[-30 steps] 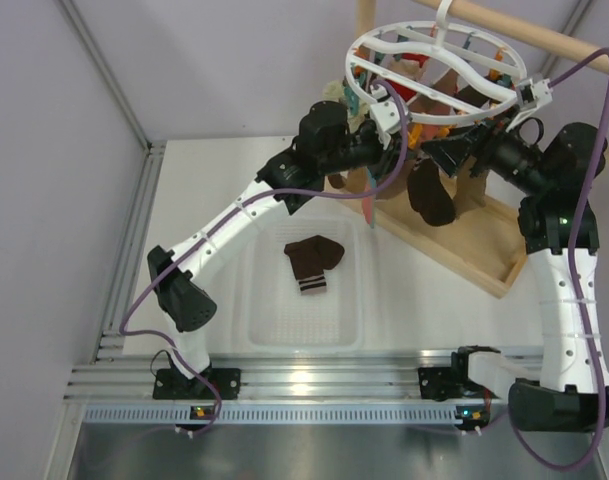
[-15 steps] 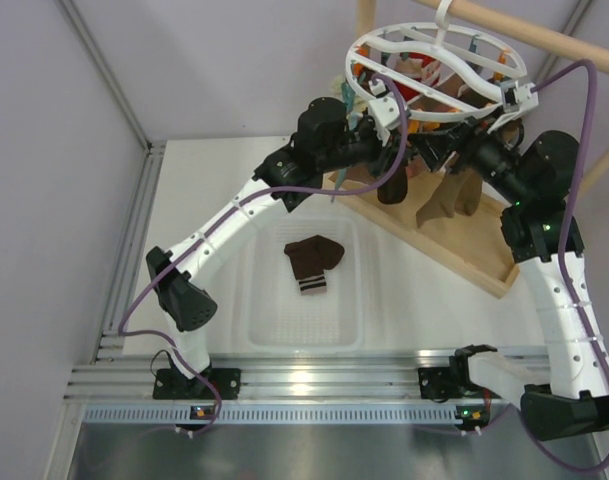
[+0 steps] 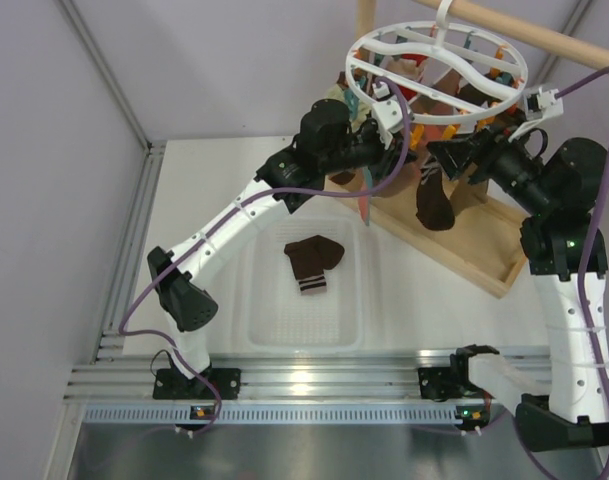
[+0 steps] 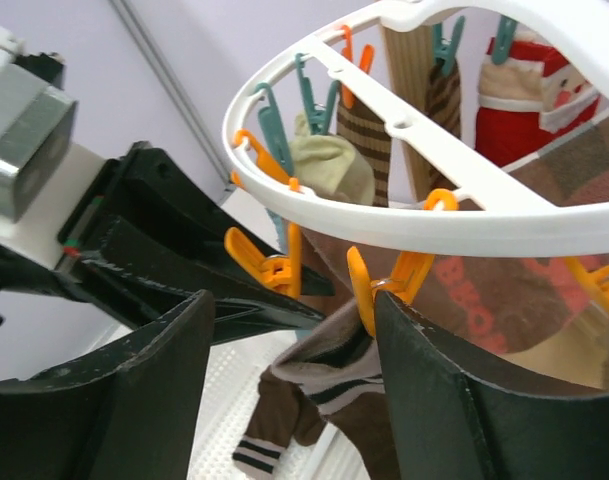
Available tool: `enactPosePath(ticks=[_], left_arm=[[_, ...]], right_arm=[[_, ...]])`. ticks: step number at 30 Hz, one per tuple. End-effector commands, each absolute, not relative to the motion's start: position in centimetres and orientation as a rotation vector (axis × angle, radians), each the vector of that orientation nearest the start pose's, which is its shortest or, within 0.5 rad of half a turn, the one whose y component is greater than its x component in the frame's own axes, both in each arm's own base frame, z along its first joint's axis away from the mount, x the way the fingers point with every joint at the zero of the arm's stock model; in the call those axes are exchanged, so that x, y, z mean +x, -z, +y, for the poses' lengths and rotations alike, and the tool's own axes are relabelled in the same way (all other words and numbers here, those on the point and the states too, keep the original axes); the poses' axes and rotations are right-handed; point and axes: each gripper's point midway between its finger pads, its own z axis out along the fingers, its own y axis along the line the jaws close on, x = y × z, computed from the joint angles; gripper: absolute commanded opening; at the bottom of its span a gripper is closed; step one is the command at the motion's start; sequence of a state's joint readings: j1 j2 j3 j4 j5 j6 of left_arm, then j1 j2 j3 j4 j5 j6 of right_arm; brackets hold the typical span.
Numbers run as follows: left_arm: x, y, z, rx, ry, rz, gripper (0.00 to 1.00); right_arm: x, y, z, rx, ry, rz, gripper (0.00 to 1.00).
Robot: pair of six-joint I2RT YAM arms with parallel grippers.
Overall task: Clip the socks to the hanger
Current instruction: Open the clamp at the hanger.
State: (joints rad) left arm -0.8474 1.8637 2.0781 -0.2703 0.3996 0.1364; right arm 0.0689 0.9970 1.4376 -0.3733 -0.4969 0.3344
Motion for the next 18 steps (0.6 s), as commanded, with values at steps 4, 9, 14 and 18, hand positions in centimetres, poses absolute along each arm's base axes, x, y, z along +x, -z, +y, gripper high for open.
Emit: enactPosePath(ticks=[4,9,14,18], left_arm=[[30.1,-44.4,-46.8,1.105,0.922,1.229,0.0],[30.1,-44.4,-46.8,1.104,0.919,1.231,0.0],[30.3,-44.1,-46.9,1.106,0.912,1.236,0.0],[30.4,-44.0,-46.9,1.106,0.906,1.239,0.0]], right_arm=[[27.5,-49.8,13.9,-0.249,-0.889,1.472,0.6],[27.7,-50.6,14.3,-0.251,-0.914,1.448,0.59],[28.1,-50.3,12.6,-0.206,-0.776,1.51,0.63],[28.2,-50.2,10.1,-0.161,-0.595,1.568,0.69]])
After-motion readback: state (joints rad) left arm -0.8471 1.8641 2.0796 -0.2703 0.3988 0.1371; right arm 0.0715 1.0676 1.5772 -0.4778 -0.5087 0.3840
